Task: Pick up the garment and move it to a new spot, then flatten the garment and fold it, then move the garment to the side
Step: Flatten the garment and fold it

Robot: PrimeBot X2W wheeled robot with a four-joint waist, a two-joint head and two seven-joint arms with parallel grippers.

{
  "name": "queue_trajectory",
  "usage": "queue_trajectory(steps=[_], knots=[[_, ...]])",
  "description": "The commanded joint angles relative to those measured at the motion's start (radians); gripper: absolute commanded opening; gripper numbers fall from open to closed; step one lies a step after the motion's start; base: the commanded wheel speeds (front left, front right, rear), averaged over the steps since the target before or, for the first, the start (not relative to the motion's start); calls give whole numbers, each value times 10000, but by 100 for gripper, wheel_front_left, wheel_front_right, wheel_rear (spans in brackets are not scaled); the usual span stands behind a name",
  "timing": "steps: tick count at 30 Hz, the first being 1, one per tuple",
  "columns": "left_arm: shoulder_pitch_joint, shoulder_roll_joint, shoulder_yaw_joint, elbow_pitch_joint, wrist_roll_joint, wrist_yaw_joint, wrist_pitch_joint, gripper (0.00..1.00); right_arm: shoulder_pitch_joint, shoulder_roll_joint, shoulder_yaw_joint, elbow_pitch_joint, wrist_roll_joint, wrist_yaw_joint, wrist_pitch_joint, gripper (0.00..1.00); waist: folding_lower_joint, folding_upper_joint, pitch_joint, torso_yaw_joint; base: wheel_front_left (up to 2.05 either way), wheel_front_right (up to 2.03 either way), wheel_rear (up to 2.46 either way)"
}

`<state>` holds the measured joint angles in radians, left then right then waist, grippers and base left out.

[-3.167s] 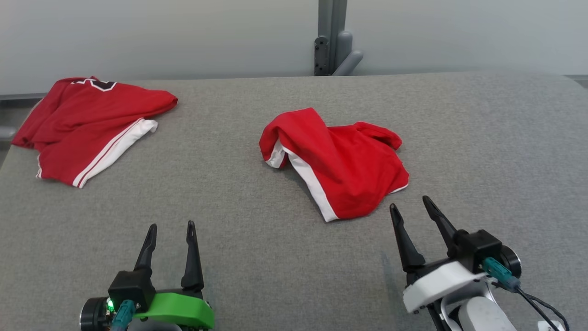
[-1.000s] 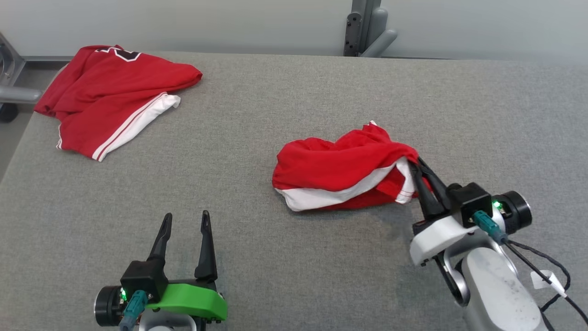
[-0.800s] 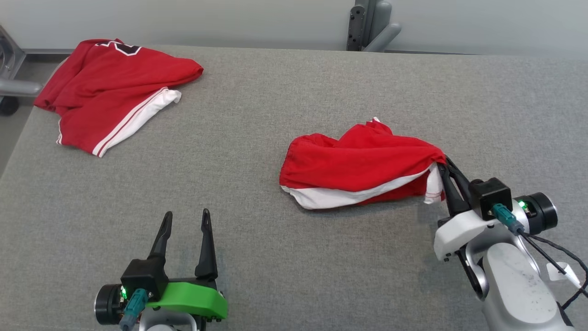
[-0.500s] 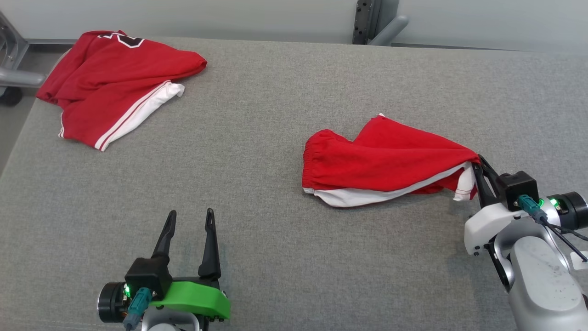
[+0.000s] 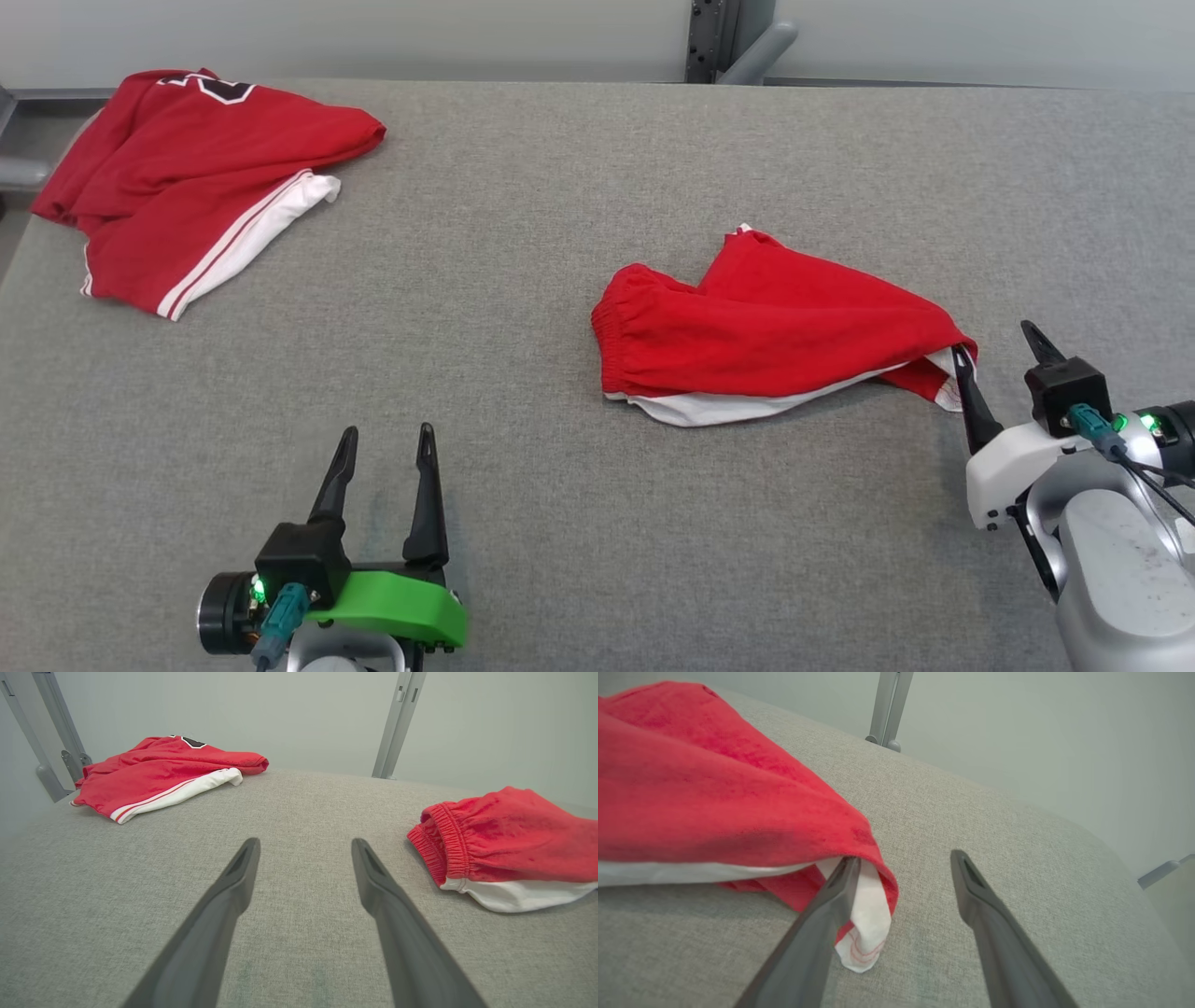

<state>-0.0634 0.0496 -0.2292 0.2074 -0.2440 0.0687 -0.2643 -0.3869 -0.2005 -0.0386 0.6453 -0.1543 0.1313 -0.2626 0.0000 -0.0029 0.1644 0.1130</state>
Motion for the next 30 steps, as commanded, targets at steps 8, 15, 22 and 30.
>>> queue_trajectory(steps=[8,15,22,30], knots=[[-201,16,26,-15,50,-52,-9,100,292,-162,-422,-447,20,-10,-30,100,0,29,86,-452,0,0,0],[-212,16,66,-56,69,-62,-9,100,768,298,-829,-1506,479,-10,-30,100,0,29,-1,-774,0,0,0],[-229,16,3,-98,54,-123,-7,100,1495,929,-894,-3143,822,-10,-30,100,0,29,-250,-1055,0,0,0],[106,18,115,-94,-22,-71,-9,100,2446,1401,-704,-4698,1436,-10,-30,100,0,29,-712,-1250,0,0,0]])
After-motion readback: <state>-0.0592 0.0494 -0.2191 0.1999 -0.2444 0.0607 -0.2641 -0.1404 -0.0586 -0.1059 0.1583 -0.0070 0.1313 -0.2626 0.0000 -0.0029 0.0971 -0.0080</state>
